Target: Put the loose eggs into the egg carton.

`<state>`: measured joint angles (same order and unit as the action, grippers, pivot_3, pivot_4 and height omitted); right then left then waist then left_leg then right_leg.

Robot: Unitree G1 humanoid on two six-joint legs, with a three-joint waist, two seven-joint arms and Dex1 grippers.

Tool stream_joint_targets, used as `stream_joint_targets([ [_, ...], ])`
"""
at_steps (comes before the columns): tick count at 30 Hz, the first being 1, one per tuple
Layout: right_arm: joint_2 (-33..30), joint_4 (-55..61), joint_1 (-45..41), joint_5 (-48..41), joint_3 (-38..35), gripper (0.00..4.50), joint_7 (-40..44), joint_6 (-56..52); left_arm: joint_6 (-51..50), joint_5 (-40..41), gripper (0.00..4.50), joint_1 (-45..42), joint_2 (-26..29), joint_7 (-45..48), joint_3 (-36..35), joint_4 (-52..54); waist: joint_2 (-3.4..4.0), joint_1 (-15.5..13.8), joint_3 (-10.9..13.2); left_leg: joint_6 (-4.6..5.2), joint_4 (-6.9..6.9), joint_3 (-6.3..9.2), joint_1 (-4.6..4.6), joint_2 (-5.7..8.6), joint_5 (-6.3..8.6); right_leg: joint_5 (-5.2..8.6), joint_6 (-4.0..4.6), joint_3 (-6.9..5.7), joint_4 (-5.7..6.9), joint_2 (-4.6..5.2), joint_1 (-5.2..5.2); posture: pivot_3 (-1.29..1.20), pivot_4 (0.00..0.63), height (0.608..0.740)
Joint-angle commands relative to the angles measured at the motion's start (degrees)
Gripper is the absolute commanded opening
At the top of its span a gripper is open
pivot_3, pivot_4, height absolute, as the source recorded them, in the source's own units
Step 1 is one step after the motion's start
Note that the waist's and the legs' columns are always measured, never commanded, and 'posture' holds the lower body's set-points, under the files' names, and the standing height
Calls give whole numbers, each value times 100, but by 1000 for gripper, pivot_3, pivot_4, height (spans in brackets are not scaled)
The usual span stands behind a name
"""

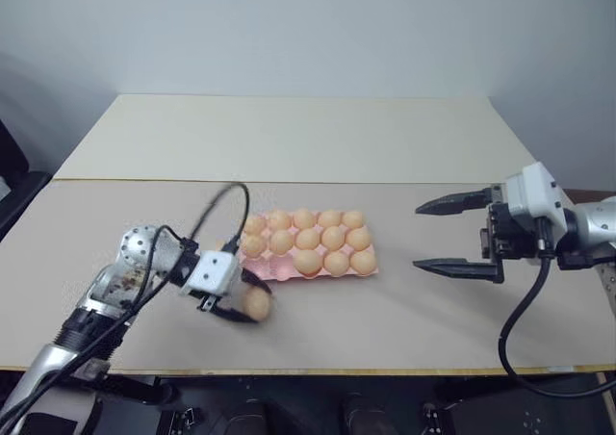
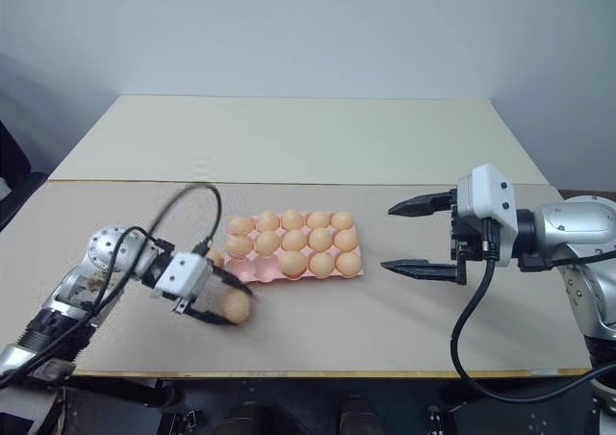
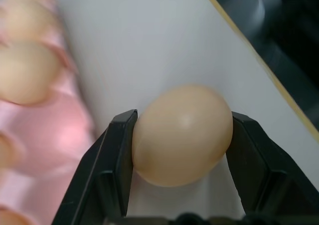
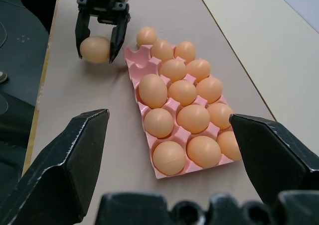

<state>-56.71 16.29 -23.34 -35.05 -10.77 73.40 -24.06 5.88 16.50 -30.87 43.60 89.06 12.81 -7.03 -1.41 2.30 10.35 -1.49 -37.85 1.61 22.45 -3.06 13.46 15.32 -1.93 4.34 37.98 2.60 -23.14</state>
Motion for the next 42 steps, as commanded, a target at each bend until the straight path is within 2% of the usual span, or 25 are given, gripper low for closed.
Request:
stream_joint_targets([
  [1,-41,119,-44,-103,-215,4500,-88,4,-482,314,2682,-251,-268,-609,-405,202,0,-9,0,0,0,1,0,0,0,0,-1,0,0,0,1,0,150,740],
  [11,-51,177,-29,-98,-211,4500,-194,13,267,-635,2682,-425,-597,-1208,-210,-429,0,2,0,0,0,2,-3,2,0,-1,1,1,1,0,2,0,150,740],
  [14,-62,204,-26,-98,-216,4500,-231,-11,349,-798,3322,-510,-684,-1360,-196,-566,0,-6,0,0,0,1,-2,3,0,-1,0,1,-1,1,3,0,150,740],
  [17,-65,229,-27,-118,-232,4500,-278,-45,288,-742,4346,-553,-813,-1487,-271,-573,0,-20,0,0,0,2,1,3,0,-1,-1,0,-3,1,2,0,150,740],
  [18,-69,232,-23,-126,-237,4500,-286,-52,312,-736,4491,-559,-839,-1524,-290,-571,0,-22,0,0,0,2,1,3,0,-1,-1,0,-3,1,3,0,150,740],
  [24,-42,303,-2,-192,-248,4500,-363,-114,17,-374,4491,-571,-805,-1537,-547,-368,0,4,0,0,0,2,-1,3,0,-2,-1,1,0,1,2,0,150,740],
  [29,-22,297,32,-323,-293,4500,-342,-183,-694,524,4491,-487,-184,-921,-1176,-108,0,37,0,0,0,3,-1,2,0,-1,-1,1,-1,0,1,0,150,740],
  [34,-46,197,74,-411,-303,4500,-262,-223,-1691,1334,4491,-306,956,-280,-2096,-322,0,36,0,0,1,3,-3,1,0,-1,-2,0,0,0,0,0,150,740],
  [38,-32,162,61,-442,-309,4500,-299,-339,-1910,1480,4491,11,1650,58,-2604,-595,2,28,1,0,2,2,-4,0,0,0,-2,-1,0,1,0,0,150,740],
  [42,-39,68,110,-451,-403,4500,-197,-286,-1722,1252,4491,792,2266,338,-3040,-868,4,25,2,0,5,-1,-4,-1,0,1,-1,-1,-3,1,-2,0,150,740],
])
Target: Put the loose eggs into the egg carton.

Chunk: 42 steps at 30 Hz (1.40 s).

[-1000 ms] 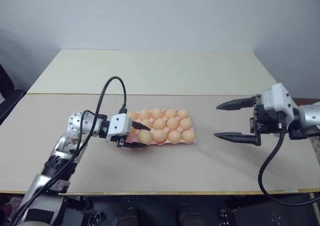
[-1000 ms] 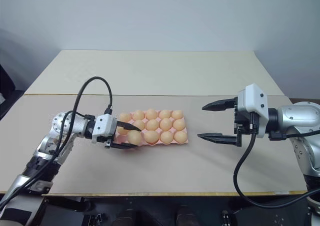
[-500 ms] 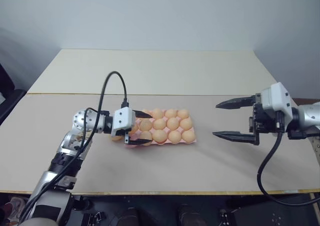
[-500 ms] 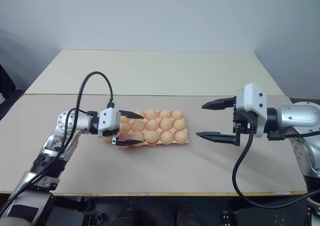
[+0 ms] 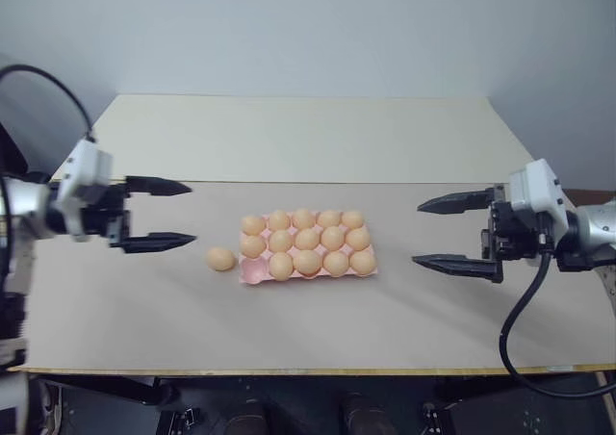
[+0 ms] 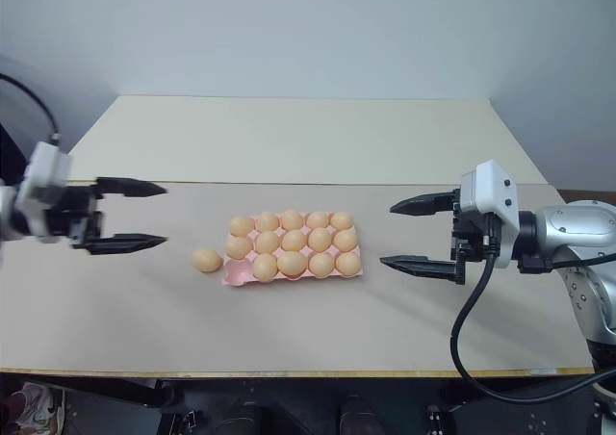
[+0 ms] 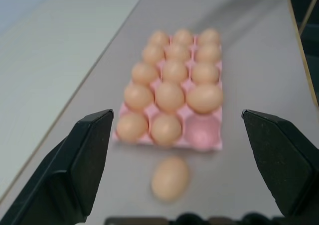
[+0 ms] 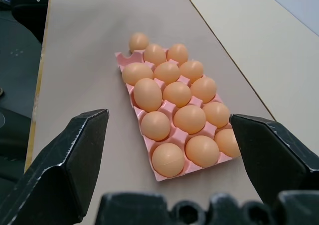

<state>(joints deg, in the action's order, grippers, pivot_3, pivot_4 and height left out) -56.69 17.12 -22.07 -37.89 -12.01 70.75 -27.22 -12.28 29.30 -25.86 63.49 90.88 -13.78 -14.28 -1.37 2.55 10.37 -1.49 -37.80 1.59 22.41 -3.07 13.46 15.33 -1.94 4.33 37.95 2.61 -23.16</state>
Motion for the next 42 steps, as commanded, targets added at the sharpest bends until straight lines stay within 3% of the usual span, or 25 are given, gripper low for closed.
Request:
stream_joint_targets([
  [1,-50,-31,12,-180,-309,4500,99,33,224,-21,4491,489,370,160,-463,-202,0,-1,0,0,1,-1,-1,-1,0,0,1,0,1,0,0,0,150,740],
  [9,-109,-83,119,-241,-427,4500,263,29,153,73,4491,1009,278,-95,-750,107,-1,-63,0,0,0,-4,5,-5,0,1,3,-6,1,1,-4,0,150,740],
  [14,-97,-50,75,-251,-416,4500,231,-11,198,-29,4491,862,88,-219,-479,121,0,-40,0,0,1,-4,1,-5,0,1,3,-5,3,0,-2,0,150,740],
  [20,-91,35,85,-281,-424,4500,177,-29,653,-859,4491,313,-618,-863,459,-82,0,-70,0,0,0,-3,1,-2,0,1,3,-5,2,1,1,0,150,740],
  [27,-89,139,57,-316,-447,4500,92,-74,1618,-1671,4491,-585,-1516,-1087,1312,-1183,-3,-100,-1,0,-3,-1,5,0,0,-1,4,-4,2,0,0,0,150,740],
  [38,-87,367,167,-423,-605,4500,-75,-163,3300,-2758,4491,-1914,-2204,-1192,2084,-3523,-4,-143,-2,0,-5,2,8,3,0,-2,2,-4,1,0,0,0,150,740],
  [42,-89,449,248,-455,-671,4500,-184,-178,3637,-2815,3563,-2051,-2272,-970,2133,-3891,-4,-146,-2,0,-5,2,10,3,0,-2,1,-4,0,1,0,0,150,740],
])
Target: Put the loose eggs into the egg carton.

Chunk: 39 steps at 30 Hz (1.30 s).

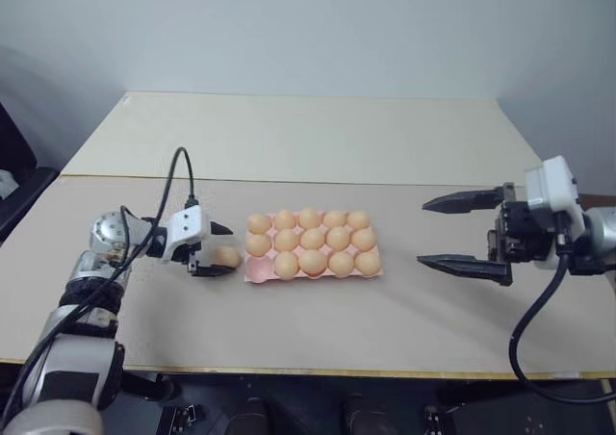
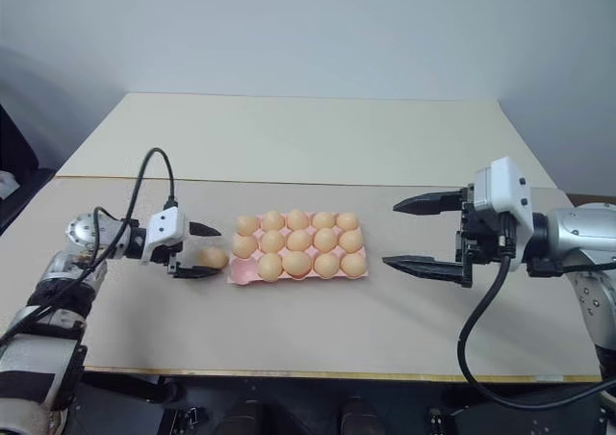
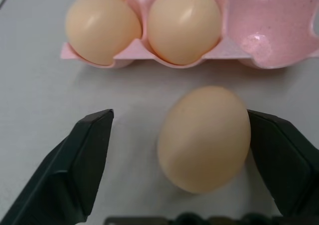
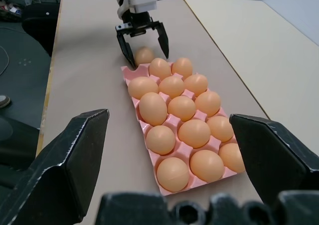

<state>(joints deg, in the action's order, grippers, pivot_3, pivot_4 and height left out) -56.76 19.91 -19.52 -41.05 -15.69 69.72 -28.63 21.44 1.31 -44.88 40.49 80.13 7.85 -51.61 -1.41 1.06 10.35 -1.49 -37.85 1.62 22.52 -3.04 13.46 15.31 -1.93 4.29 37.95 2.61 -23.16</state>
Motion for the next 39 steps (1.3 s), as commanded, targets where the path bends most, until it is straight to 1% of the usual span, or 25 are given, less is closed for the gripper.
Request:
stream_joint_targets([
  [1,-80,182,1,-159,-321,4500,-110,-54,298,-14,3243,-153,15,67,-54,-190,0,3,0,0,0,0,0,0,0,0,0,0,1,0,0,0,150,740],
  [2,-79,187,6,-178,-340,4500,-125,-67,276,-9,2949,-168,14,31,-78,-205,0,2,0,0,0,0,-1,0,0,0,0,0,2,0,0,0,150,740],
  [5,-72,185,15,-182,-343,4500,-160,-55,130,123,2949,-223,89,169,-179,-146,0,2,0,0,0,2,-4,0,0,0,1,0,6,-1,1,0,150,740],
  [9,-40,142,-12,-148,-292,4500,-188,-7,-203,499,2949,-258,209,595,-404,114,0,5,0,0,0,2,-1,0,0,0,0,-1,4,-1,0,0,150,740],
  [13,-10,110,-53,-126,-242,4500,-211,29,-1100,1156,2949,-229,324,1196,-587,882,0,3,0,0,0,3,2,0,0,0,0,-2,4,0,-1,0,150,740],
  [16,6,109,-50,-102,-217,4500,-226,55,-1487,1416,2949,-115,216,1229,-617,1518,0,-7,0,0,-1,4,0,0,0,0,0,-2,5,0,1,0,150,740],
  [20,14,145,-64,-118,-196,4500,-272,33,-1647,1388,2949,-103,97,1179,-552,1822,0,-13,0,0,-2,5,-1,0,0,0,0,-3,4,0,3,0,150,740],
  [23,-21,187,-21,-137,-245,4500,-255,22,-1502,1165,2949,-162,193,1132,-506,1639,0,15,0,0,-2,6,-1,0,0,0,0,-3,4,-1,2,0,150,740],
  [25,-30,211,19,-133,-272,4500,-260,19,-1025,784,2949,-212,379,993,-414,1279,0,46,0,0,-2,5,-1,0,0,0,0,-2,4,-1,1,0,150,740],
  [28,-11,235,32,-159,-287,4500,-291,-5,-591,401,2949,-336,513,874,-276,781,0,112,0,1,-1,7,-4,0,0,0,1,-1,5,-2,2,0,150,740],
  [32,-2,244,30,-131,-261,4500,-305,27,-278,85,2949,-554,470,521,-209,25,0,96,0,0,-2,7,-2,1,0,0,0,-3,4,-1,3,0,150,740],
  [37,-11,282,74,-151,-301,4500,-328,12,-26,-87,2949,-705,246,290,-181,-459,0,83,0,0,-2,8,3,1,0,1,-1,-4,0,0,2,0,150,740],
  [39,-19,308,92,-156,-315,4500,-346,4,207,-296,2949,-753,124,83,-73,-642,0,69,0,0,-2,8,3,1,0,0,-1,-5,2,0,1,0,150,740],
])
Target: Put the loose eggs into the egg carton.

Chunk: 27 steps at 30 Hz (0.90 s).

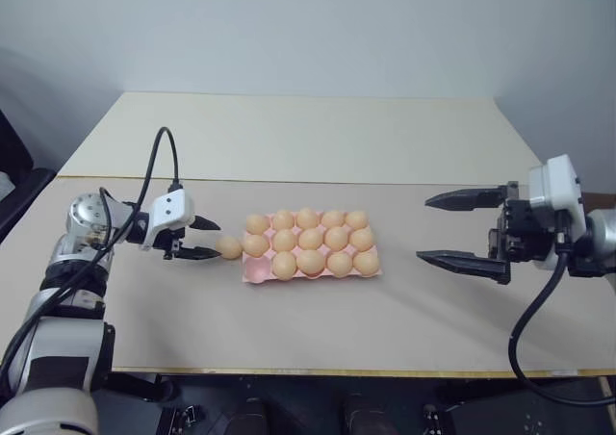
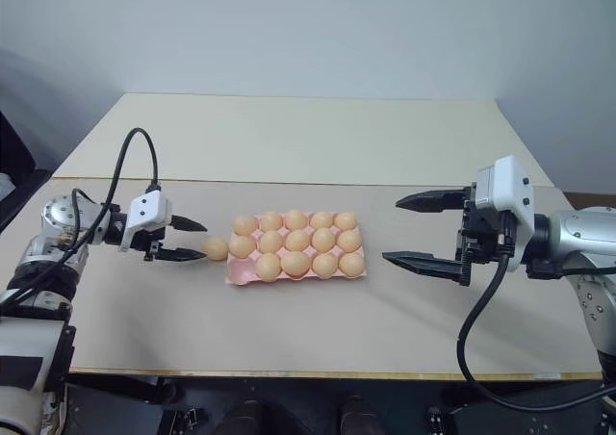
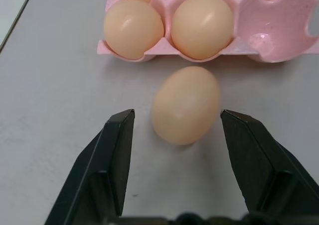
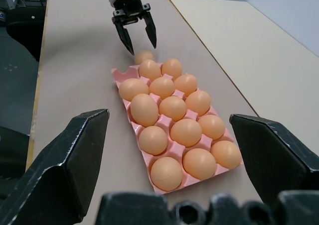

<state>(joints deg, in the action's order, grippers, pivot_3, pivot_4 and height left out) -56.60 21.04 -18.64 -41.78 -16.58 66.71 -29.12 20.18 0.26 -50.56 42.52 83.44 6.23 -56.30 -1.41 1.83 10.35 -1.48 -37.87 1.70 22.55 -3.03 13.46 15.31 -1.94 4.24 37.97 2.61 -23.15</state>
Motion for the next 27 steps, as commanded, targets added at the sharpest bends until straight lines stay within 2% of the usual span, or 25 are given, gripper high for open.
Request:
stream_joint_targets([
  [1,-40,203,8,-90,-234,4500,-50,49,391,-262,2949,-221,-126,-327,119,-269,0,-11,0,0,0,0,-1,0,0,0,0,0,1,0,0,0,150,740],
  [6,-57,257,28,-117,-267,4500,-99,25,463,-462,2949,-422,-370,-493,207,-698,0,-16,0,0,0,0,-1,1,0,0,0,0,1,0,0,0,150,740],
  [9,-59,289,46,-137,-283,4500,-108,19,723,-846,2949,-505,-458,-924,419,-903,-1,-21,-1,0,0,0,-1,1,0,0,0,0,1,-1,0,0,150,740],
  [12,-65,339,74,-165,-323,4500,-143,-2,715,-843,2949,-588,-550,-789,420,-1071,-1,-48,-1,0,0,1,-5,2,0,0,0,1,3,0,4,0,150,740],
  [16,-78,403,117,-215,-409,4500,-191,-45,821,-917,1932,-631,-522,-710,444,-1138,-1,-64,-1,0,0,1,-8,2,0,0,0,1,4,-1,6,0,150,740],
  [27,-11,399,105,-194,-361,4500,-328,6,857,-706,1849,-638,19,-351,172,-1001,-1,36,-1,0,0,1,-6,2,0,0,0,1,4,-1,4,0,150,740],
])
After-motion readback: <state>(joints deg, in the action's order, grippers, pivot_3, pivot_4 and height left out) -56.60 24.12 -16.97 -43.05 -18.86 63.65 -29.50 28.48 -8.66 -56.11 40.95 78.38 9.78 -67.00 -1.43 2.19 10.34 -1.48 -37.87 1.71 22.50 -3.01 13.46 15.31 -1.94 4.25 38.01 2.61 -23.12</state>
